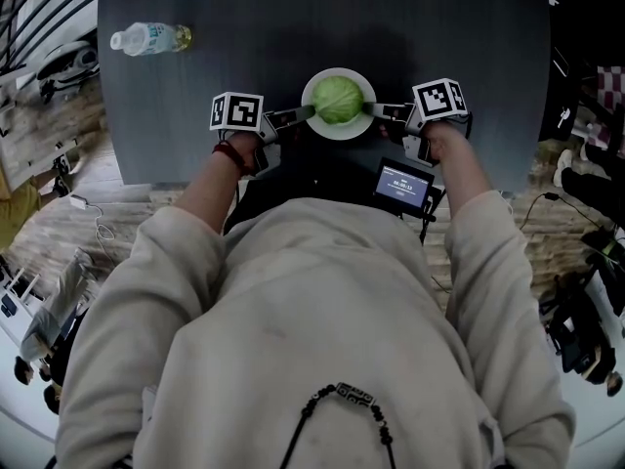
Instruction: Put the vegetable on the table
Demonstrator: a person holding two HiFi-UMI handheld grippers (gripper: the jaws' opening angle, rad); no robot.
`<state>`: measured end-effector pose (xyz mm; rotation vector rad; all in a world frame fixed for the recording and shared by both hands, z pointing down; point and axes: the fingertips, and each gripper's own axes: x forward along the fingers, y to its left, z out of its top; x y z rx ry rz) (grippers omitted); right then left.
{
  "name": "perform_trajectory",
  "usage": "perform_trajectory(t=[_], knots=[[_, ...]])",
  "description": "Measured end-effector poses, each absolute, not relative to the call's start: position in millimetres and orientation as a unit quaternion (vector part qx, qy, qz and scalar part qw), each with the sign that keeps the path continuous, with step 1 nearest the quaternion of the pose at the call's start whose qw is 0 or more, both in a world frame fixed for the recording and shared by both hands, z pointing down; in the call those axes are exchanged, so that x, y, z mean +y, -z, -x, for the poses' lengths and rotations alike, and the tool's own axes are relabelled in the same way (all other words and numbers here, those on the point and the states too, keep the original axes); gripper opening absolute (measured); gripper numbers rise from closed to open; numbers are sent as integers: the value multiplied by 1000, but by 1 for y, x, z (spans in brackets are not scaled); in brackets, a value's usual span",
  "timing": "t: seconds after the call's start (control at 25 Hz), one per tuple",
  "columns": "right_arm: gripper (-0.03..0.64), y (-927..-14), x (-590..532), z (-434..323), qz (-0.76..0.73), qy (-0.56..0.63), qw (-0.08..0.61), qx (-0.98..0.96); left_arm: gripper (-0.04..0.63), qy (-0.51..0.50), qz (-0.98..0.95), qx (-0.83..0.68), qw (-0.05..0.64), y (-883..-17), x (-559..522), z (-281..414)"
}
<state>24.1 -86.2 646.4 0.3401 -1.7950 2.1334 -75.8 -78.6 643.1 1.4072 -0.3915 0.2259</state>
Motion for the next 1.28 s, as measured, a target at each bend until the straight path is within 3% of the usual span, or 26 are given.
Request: perform_trajectory(t=[0.28, 0.44, 0.6, 0.76, 0.96, 1.08, 1.2, 1.24, 1.28], knots=[[33, -650, -84, -24, -146, -732, 207, -632, 50, -151, -659, -207, 708, -644, -78, 76], [57, -652, -88, -33, -174, -723, 227, -629, 127, -156, -658, -248, 693, -644, -88, 90], [160, -643, -101, -51, -209, -719, 209, -630, 162, -140, -654, -299, 681, -638, -107, 120], [174, -640, -103, -81, -253, -718, 188, -621, 341, -164, -682, -285, 653, -622, -110, 125], [187, -642, -99, -116, -311, -700, 178, -618, 356, -153, -683, -299, 649, -623, -107, 143], [186, -647, -99, -137, -361, -663, 193, -626, 311, -119, -668, -307, 667, -623, -102, 156], [132, -640, -101, -156, -404, -646, 158, -628, 54, -28, -661, -278, 697, -596, -104, 153], [92, -631, -104, -160, -413, -643, 134, -631, 6, -8, -676, -260, 690, -581, -106, 149], [56, -618, -110, -164, -421, -635, 111, -638, 6, -2, -700, -242, 671, -566, -108, 144]])
